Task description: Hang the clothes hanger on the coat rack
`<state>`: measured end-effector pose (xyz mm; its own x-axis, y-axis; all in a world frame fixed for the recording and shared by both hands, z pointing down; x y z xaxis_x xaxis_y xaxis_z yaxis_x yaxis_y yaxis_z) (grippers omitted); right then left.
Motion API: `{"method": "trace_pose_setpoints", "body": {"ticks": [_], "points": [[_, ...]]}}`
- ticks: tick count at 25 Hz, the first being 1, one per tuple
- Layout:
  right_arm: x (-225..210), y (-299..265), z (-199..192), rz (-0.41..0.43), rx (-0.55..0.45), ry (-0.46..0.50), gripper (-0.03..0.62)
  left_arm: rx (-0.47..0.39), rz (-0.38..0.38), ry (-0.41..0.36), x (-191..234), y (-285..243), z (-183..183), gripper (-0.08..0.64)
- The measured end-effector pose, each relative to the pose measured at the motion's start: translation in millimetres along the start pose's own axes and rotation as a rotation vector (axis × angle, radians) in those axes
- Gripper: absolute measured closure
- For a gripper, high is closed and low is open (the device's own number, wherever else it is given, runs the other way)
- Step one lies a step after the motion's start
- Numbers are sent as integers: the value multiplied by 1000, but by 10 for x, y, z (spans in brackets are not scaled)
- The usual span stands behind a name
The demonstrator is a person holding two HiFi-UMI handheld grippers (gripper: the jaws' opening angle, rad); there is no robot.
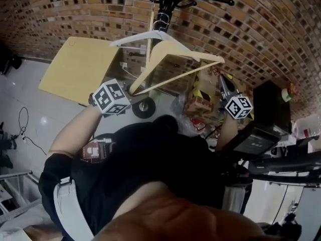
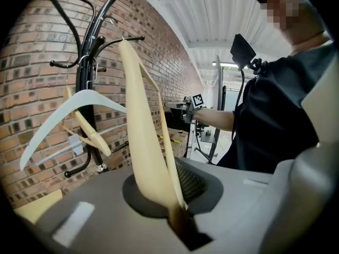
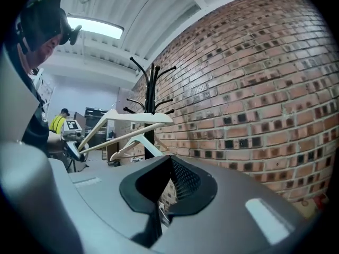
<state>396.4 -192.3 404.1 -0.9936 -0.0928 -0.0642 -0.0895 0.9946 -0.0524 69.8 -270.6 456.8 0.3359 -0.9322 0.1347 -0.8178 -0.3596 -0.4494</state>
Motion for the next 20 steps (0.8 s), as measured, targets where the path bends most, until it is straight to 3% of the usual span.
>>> {"method": "trace_pose_setpoints", "body": {"ticks": [4,9,14,20], "points": [[-464,-183,20,72,-16,-14,578,13,66,-10,92,-364,447,538],[-1019,-437,24,170,-19,-25,578,17,154,38,212,-906,871,538],[-1371,-672,-76,258,-16,-44,578,24,231,141,346,-1282,1033,538],[-1501,-936,-178,339,-33,-84,578,36,275,254,583,-1361,1235,538]]}}
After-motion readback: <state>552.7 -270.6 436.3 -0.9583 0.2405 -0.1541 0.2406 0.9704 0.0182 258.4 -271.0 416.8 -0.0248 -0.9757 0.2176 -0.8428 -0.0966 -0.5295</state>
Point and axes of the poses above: the fingertips, and each gripper's own axes: y backward along the fingers, x to its left, z out of its top, the point moved 2 cm from there along y, backward along the fingers, and after that the axes turned 9 degrees about -z, right-handed, at the moved point
